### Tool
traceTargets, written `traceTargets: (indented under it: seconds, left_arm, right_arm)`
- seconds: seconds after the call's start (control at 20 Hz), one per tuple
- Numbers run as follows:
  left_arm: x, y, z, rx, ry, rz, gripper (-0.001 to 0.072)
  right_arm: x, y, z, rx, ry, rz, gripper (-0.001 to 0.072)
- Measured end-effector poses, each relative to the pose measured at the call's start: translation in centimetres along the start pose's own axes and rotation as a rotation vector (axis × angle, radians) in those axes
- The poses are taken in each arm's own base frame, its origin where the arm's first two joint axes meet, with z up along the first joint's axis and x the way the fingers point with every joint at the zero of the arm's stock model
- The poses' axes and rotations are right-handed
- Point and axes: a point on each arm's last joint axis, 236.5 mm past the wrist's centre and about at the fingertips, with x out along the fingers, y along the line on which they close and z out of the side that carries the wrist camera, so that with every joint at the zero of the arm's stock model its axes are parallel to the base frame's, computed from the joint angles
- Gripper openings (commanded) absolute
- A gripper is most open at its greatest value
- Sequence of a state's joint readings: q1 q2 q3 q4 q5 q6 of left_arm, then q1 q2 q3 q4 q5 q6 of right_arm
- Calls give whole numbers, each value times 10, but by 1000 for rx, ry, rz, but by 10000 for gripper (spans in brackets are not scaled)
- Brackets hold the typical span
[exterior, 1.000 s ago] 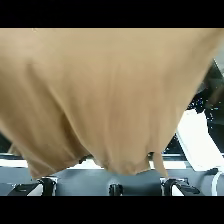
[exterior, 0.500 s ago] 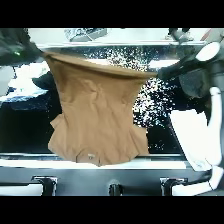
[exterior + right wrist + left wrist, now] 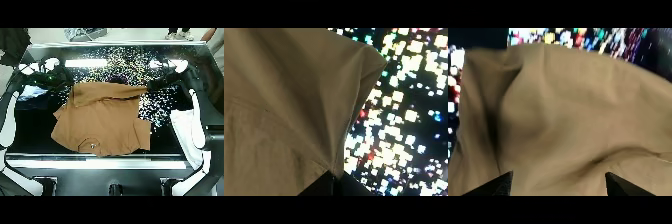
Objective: Fold the shirts.
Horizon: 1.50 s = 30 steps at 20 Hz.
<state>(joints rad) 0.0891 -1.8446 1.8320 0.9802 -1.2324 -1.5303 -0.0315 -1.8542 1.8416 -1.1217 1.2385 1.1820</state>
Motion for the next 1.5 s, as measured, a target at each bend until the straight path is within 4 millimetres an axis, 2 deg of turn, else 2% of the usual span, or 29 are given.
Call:
traceTargets:
  seconds: [0.05,0.2,0.35,0.45,0.55,0.65,0.75,0.85,0.9,0.95,1.05,1.15,1.25,1.35,1.5]
  left_arm:
    - [-7,3,-8,-2,41,1,679]
    - [-38,29,-43,-2,194,84,678]
    - [-72,66,-98,-52,340,205,671]
    - [-81,81,-145,-107,403,239,671]
    - [-78,86,-198,-161,451,234,670]
    - [-67,85,-248,-214,476,192,671]
    - [-49,79,-286,-263,479,138,669]
    - [-32,75,-314,-291,486,107,595]
    - [-25,73,-322,-297,480,98,543]
    - [-19,70,-329,-300,477,92,427]
    - [-8,64,-331,-312,445,86,375]
    - [2,67,-322,-324,382,102,26]
    - [8,71,-304,-322,301,119,27]
    - [7,81,-271,-293,193,146,26]
    - [-14,87,-196,-276,16,151,26]
  right_arm:
    - [-5,1,0,-21,2,-5,38]
    - [-23,-3,-12,-85,55,-56,38]
    - [-36,-12,-41,-127,181,-101,39]
    - [-42,-15,-55,-147,240,-118,39]
    - [-45,-18,-62,-159,272,-127,39]
    - [-47,-19,-64,-168,285,-134,39]
    - [-47,-20,-65,-173,291,-137,39]
    - [-48,-21,-66,-174,293,-142,39]
    - [-48,-21,-66,-176,295,-143,39]
    - [-48,-22,-66,-177,295,-144,39]
    - [-48,-22,-66,-185,297,-144,39]
    - [-49,-23,-67,-194,300,-147,39]
    - [-49,-24,-67,-202,304,-148,39]
    - [-50,-24,-71,-221,323,-145,40]
    - [-54,-26,-81,-231,364,-138,38]
